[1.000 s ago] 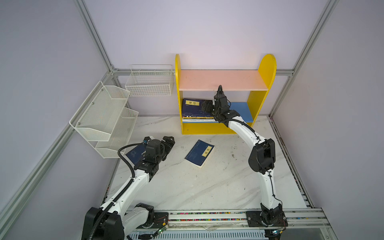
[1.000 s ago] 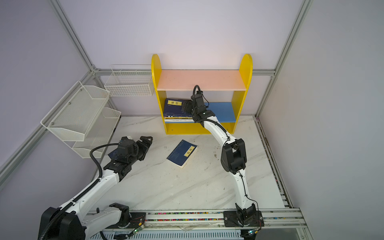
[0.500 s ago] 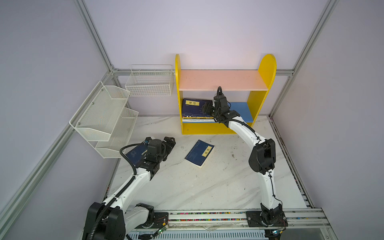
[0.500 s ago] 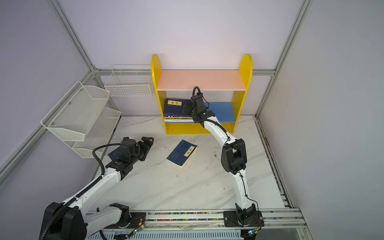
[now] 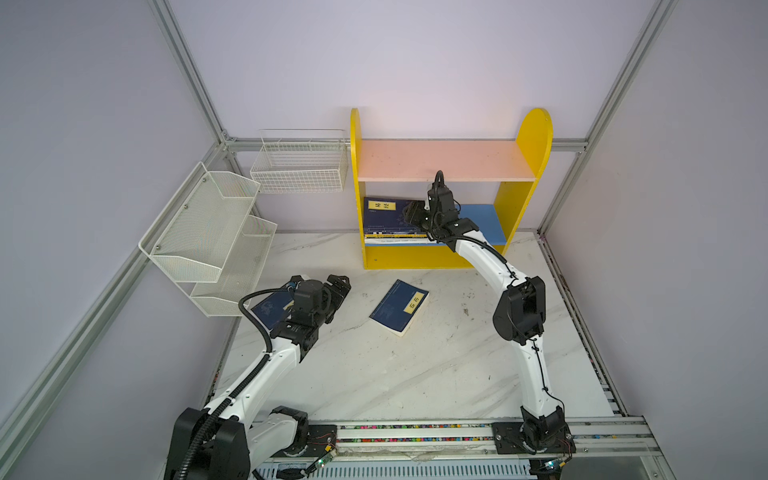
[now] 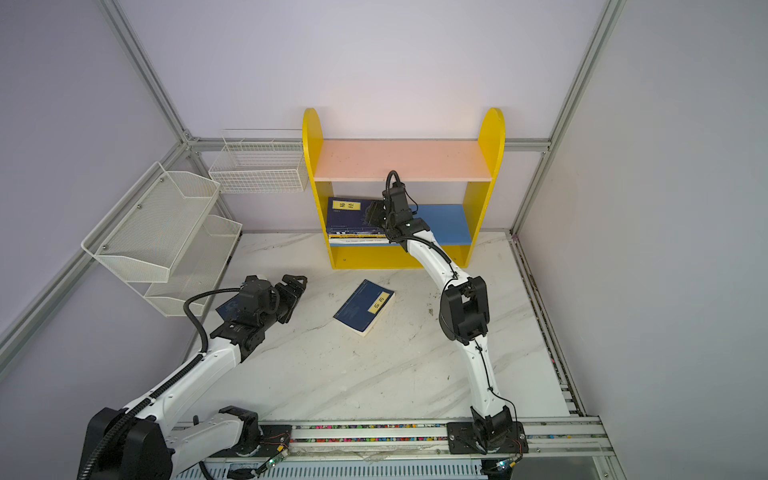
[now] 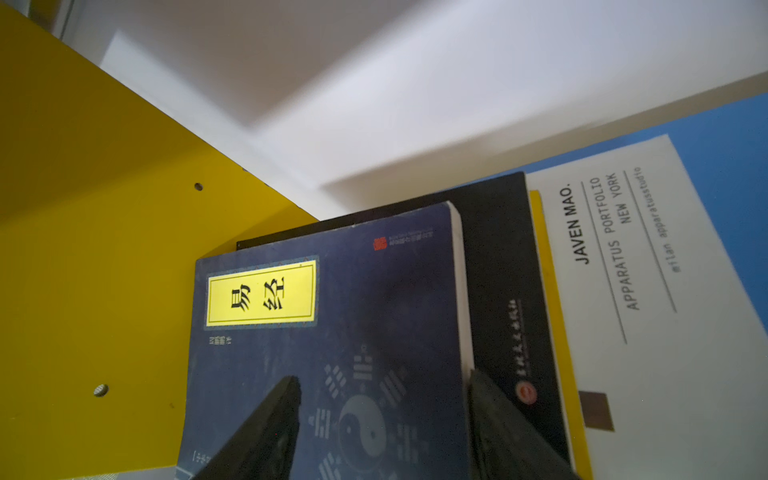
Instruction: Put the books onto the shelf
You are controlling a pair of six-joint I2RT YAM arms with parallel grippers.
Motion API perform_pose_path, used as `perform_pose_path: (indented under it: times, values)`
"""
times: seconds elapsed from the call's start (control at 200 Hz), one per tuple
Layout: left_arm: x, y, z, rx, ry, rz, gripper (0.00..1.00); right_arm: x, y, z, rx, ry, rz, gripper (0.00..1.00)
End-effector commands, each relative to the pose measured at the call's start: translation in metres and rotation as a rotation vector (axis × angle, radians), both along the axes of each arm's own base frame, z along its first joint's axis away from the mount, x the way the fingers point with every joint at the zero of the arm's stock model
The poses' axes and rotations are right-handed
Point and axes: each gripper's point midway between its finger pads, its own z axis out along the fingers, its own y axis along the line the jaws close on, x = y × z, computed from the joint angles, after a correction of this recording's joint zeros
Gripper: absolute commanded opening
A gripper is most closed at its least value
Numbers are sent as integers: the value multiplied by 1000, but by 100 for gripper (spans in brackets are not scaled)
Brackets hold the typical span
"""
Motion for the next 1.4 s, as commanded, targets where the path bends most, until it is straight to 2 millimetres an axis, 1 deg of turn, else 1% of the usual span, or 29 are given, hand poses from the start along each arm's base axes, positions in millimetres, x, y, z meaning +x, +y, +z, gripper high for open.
perform_pose_path:
  times: [0.0, 0.07, 0.19, 0.26, 0.325, 0.38, 0.44, 0.51, 0.52, 0.55, 0.56, 0.57, 0.58, 0.605, 0.63, 0.68, 0.705, 0.71, 0.725, 0.79, 0.805, 0.865, 0.915, 0.97, 1.09, 1.185, 1.26, 1.395]
  values:
    - [-2, 3, -5, -3, -8, 1, 93, 0, 9, 15, 23, -44, 44, 67]
    - [-1, 3, -5, -1, -8, -3, 93, -1, 3, 24, 5, -73, 26, 69]
    - [0, 2, -3, 11, -15, -18, 94, -9, -13, 56, -24, -155, -17, 76]
    - [2, -1, -1, 22, -24, -42, 94, -19, -25, 76, -33, -191, -51, 80]
    - [6, -6, 1, 40, -30, -78, 95, -28, -38, 82, -46, -191, -87, 82]
    - [9, -12, 3, 64, -32, -124, 95, -39, -47, 78, -58, -168, -108, 83]
    - [14, -19, 4, 95, -26, -183, 95, -53, -56, 66, -66, -116, -122, 83]
    - [20, -31, 4, 125, -17, -270, 95, -73, -67, 44, -89, -56, -130, 83]
    - [21, -33, 4, 125, -15, -281, 95, -76, -69, 44, -87, -53, -128, 83]
    - [24, -38, 2, 134, -8, -318, 95, -87, -73, 32, -81, -22, -128, 83]
    - [25, -40, 1, 136, -7, -330, 95, -91, -73, 32, -77, -17, -126, 83]
    - [26, -42, 2, 135, -6, -342, 95, -94, -74, 26, -77, -4, -126, 83]
    - [26, -44, 1, 135, -6, -355, 95, -97, -76, 26, -71, -1, -127, 83]
    - [28, -50, 0, 134, -6, -388, 95, -107, -79, 18, -62, 22, -127, 83]
    - [31, -55, -4, 132, 5, -415, 95, -117, -81, 10, -52, 47, -124, 83]
    - [34, -65, -7, 138, 10, -466, 95, -137, -82, 1, -30, 84, -107, 83]
    - [34, -70, -4, 145, -2, -489, 95, -148, -82, -6, -28, 105, -100, 82]
    - [35, -72, -10, 147, 13, -495, 95, -150, -81, -8, -26, 111, -98, 82]
    - [36, -75, -17, 152, 28, -508, 95, -156, -81, -11, -23, 122, -96, 82]
    - [39, -87, -22, 179, 33, -557, 95, -180, -80, -30, -27, 182, -80, 82]
    - [40, -90, -24, 185, 34, -567, 95, -185, -79, -33, -26, 190, -79, 82]
    - [42, -99, -31, 205, 48, -603, 95, -203, -78, -54, -29, 241, -74, 81]
    - [45, -105, -38, 218, 63, -630, 95, -214, -80, -71, -29, 285, -81, 81]
    - [47, -109, -46, 238, 85, -654, 95, -222, -80, -87, -30, 316, -72, 80]
    - [52, -114, -64, 264, 125, -683, 94, -232, -77, -118, -23, 366, -54, 73]
    - [56, -116, -75, 275, 144, -696, 94, -234, -71, -140, 0, 394, -36, 68]
    - [58, -118, -81, 287, 153, -706, 94, -233, -67, -155, 3, 410, -29, 66]
    - [58, -122, -90, 295, 172, -725, 93, -230, -63, -175, -17, 428, -25, 64]
